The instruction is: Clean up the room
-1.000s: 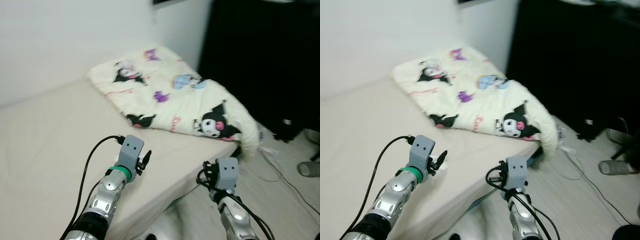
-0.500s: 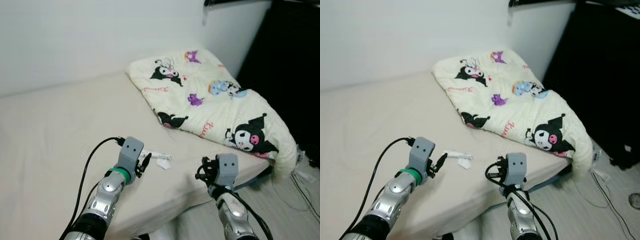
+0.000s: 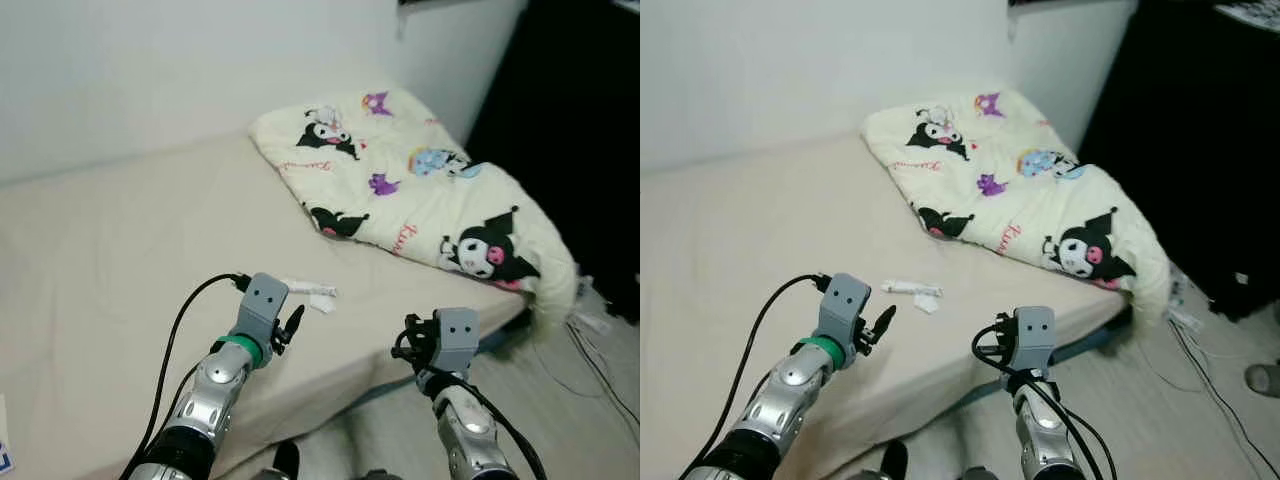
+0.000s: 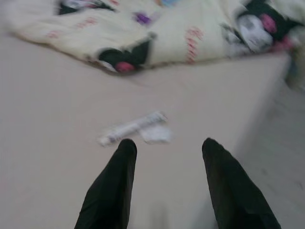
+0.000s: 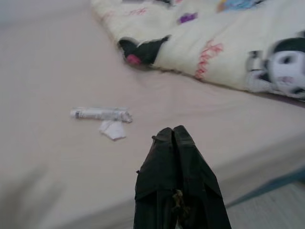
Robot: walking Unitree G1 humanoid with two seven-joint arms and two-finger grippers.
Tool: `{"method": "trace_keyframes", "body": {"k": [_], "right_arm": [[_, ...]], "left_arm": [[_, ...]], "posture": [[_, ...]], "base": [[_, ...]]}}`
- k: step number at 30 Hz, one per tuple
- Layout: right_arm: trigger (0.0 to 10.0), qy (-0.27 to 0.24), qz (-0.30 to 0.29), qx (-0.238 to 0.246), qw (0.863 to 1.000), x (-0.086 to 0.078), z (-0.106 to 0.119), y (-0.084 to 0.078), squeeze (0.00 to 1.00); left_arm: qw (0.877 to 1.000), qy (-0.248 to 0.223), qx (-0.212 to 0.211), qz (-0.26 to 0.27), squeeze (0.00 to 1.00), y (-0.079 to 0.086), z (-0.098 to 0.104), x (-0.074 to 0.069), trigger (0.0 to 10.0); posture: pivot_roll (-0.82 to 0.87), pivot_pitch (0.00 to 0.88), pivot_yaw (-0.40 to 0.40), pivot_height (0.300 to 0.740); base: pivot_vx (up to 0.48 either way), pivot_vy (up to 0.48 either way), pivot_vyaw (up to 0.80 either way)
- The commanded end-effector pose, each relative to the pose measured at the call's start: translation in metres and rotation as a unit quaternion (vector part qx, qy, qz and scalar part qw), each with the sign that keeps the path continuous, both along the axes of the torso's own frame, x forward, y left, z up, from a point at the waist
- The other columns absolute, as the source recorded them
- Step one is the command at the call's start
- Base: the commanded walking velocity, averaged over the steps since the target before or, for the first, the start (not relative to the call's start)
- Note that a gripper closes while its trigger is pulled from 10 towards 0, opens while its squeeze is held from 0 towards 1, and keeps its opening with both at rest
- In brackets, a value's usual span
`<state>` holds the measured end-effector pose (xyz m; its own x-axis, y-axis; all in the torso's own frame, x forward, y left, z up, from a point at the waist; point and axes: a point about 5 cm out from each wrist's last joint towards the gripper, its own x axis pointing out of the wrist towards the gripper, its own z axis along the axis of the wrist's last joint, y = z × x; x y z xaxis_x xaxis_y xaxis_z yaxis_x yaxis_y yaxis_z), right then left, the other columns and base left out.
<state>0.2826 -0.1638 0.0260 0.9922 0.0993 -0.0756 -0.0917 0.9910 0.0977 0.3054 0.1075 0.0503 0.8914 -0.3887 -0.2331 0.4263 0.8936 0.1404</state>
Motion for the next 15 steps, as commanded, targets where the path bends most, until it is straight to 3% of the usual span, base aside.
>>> {"method": "trace_keyframes", "body": {"k": [1,3,11,15], "right_arm": [[10.0,0.019,-0.006,0.004,1.000,-0.0082,-0.0094,-0.0019,0.00],[10.0,0.019,-0.002,0.000,1.000,-0.0084,-0.0094,-0.0017,0.00],[10.0,0.018,-0.010,0.006,1.000,-0.0087,-0.0093,-0.0032,0.00],[10.0,0.019,-0.017,0.015,1.000,-0.0087,-0.0093,-0.0043,0.00]], "left_arm": [[1.000,0.003,0.002,-0.005,0.00,-0.0005,-0.0010,-0.0008,10.0],[1.000,0.003,0.002,-0.005,0.00,-0.0005,-0.0010,-0.0010,10.0],[1.000,0.003,-0.002,-0.004,0.00,-0.0012,-0.0008,-0.0011,10.0],[1.000,-0.002,-0.004,-0.008,0.00,-0.0027,0.0010,-0.0010,10.0]], "posture": [[-0.05,0.046,0.052,0.740],[-0.05,0.047,0.051,0.740],[-0.05,0.048,0.052,0.740],[-0.05,0.050,0.053,0.740]], "base": [[-0.375,0.000,0.00],[-0.351,0.000,0.00],[0.000,0.000,0.77],[0.000,0.000,0.33]]}}
